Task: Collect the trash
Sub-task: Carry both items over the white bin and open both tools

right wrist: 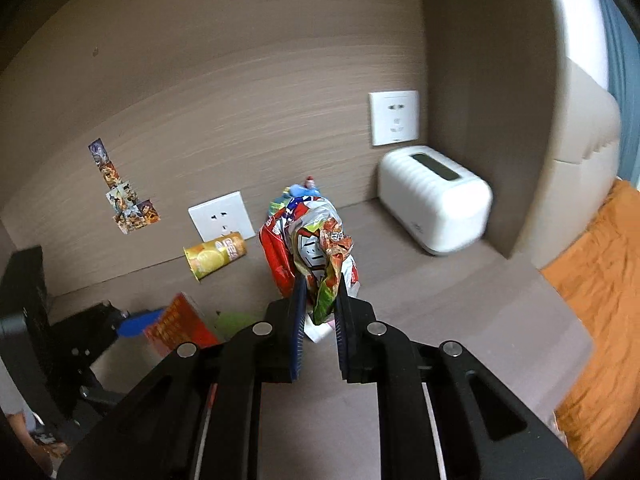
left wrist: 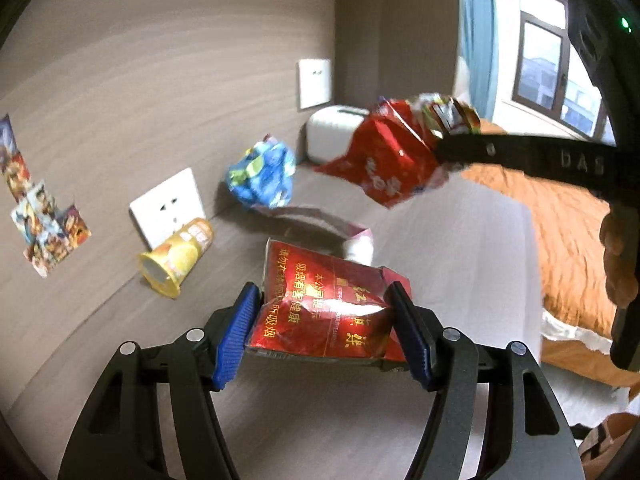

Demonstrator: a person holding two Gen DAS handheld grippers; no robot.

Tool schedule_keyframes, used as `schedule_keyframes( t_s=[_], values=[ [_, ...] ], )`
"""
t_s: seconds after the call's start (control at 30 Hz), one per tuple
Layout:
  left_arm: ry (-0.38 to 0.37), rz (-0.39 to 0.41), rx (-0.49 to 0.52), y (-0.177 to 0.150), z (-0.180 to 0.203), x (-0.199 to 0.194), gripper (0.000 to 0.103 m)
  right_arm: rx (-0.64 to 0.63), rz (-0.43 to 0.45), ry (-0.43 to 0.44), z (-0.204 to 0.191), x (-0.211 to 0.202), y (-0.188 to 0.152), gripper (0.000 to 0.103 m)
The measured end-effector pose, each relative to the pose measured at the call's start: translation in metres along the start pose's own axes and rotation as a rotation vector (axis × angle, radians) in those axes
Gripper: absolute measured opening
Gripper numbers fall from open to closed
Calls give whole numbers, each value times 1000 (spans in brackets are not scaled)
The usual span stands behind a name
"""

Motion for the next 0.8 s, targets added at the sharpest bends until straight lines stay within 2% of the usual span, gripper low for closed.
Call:
schedule_keyframes(
  t_s=[0.17, 0.37, 0.6, 0.8],
  values=[
    [-63, 14, 46, 9, 34, -2, 64, 41, 9, -64, 26, -30, -19, 15],
    [-182, -23, 119, 8, 89, 14, 64, 119, -6, -177, 75, -61, -52, 15],
    [-337, -108, 218, -8, 165, 45, 64, 244, -73, -326, 137, -97, -109, 15],
    [-447, -212, 296, -39, 226, 82, 64, 337, -165, -434, 181, -116, -168, 15]
  ],
)
Point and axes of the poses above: each gripper's, at about its wrist camera, not at the fingertips, and x roughly the way its jaws point, z to its right, y to its top, the point moved 6 cm from there along x, roughly the way its jaws point, and after that the axes turned 15 degrees about -y, right-handed, at the moved point
